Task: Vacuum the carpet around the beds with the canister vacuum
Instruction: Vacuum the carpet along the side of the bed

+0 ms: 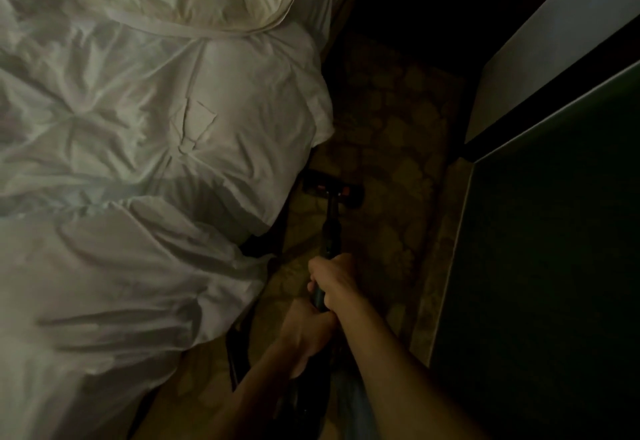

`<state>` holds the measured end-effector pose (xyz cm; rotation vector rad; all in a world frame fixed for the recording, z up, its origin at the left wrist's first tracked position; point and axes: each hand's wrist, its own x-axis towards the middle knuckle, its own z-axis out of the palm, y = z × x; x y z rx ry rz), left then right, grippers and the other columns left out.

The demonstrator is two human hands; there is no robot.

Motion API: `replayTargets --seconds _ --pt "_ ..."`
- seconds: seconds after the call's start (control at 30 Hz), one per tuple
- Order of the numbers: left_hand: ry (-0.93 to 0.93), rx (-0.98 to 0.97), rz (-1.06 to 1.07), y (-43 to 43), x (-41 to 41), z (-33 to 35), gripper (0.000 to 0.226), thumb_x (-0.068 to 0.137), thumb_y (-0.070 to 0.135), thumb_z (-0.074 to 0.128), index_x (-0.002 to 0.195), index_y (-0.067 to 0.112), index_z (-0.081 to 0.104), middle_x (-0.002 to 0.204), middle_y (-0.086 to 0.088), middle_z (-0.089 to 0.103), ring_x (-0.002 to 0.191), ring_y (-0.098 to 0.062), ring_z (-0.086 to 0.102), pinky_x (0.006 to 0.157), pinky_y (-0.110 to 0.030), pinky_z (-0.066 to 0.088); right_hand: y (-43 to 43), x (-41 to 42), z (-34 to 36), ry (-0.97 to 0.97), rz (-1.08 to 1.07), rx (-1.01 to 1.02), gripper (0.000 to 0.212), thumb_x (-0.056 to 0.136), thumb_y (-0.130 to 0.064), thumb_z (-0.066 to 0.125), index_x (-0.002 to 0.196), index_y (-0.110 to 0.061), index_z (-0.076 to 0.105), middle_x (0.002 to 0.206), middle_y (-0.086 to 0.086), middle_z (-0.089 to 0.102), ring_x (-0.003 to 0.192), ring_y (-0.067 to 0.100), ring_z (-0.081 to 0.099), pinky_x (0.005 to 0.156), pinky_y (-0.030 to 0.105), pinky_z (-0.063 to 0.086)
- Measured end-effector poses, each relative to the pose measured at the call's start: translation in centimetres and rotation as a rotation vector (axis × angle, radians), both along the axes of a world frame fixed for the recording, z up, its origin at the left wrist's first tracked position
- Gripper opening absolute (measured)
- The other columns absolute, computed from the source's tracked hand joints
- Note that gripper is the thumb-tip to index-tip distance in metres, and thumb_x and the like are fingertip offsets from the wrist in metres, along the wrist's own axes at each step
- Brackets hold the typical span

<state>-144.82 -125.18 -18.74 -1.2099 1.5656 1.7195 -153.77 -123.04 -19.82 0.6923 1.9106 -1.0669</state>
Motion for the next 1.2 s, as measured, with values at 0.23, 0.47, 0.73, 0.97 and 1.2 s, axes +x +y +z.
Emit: replayTargets --seconds 0.23,0.47,0.73,0.97,1.2 --pt "0.012 0.036 0.005 4.1 5.0 0.2 0.021 0.083 0.024 0.072 0.095 0.006 0.074 0.085 -0.011 0.078 0.080 -0.028 0.076 0.068 -0.040 0.062 4.0 4.9 -0.5 0.019 0.043 0.010 0.043 0.097 -0.002 0.055 0.139 0.000 0.048 0.083 0.007 0.057 0.055 0.013 0.050 0.044 0.021 0.044" --pt "0.027 0.141 0.065 8.7 10.5 0.2 0.009 0.088 0.016 0.072 0.096 0.012 0.071 0.083 -0.006 0.077 0.073 -0.017 0.075 0.064 -0.031 0.062 8.6 10.1 -1.5 0.024 0.147 0.048 0.035 0.093 -0.003 0.055 0.127 0.001 0.052 0.076 0.008 0.058 0.052 0.014 0.053 0.049 0.028 0.044" --pt "0.028 0.268 0.067 14.2 18.7 1.5 0.009 0.092 0.014 0.069 0.099 0.008 0.072 0.083 -0.008 0.077 0.063 -0.008 0.072 0.054 -0.020 0.054 14.0 18.5 -1.5 0.035 0.252 0.089 0.032 0.088 -0.003 0.057 0.119 0.005 0.061 0.070 0.008 0.060 0.051 0.017 0.057 0.054 0.030 0.050" --pt "0.043 0.195 -0.185 13.9 23.7 1.3 0.016 0.093 0.026 0.068 0.107 0.019 0.065 0.091 0.000 0.070 0.065 -0.004 0.068 0.057 -0.022 0.053 15.4 23.4 -0.5 0.023 0.321 0.094 0.026 0.088 -0.007 0.058 0.113 -0.002 0.056 0.085 0.011 0.066 0.054 0.019 0.060 0.054 0.031 0.051" --pt "-0.084 0.280 -0.347 11.9 26.9 -0.4 0.012 0.099 0.030 0.062 0.108 0.033 0.054 0.090 0.001 0.065 0.077 -0.010 0.064 0.080 -0.027 0.056 14.7 27.2 -1.5 0.024 0.356 0.114 0.032 0.089 -0.006 0.060 0.120 0.002 0.062 0.078 0.010 0.065 0.055 0.019 0.060 0.062 0.035 0.054"
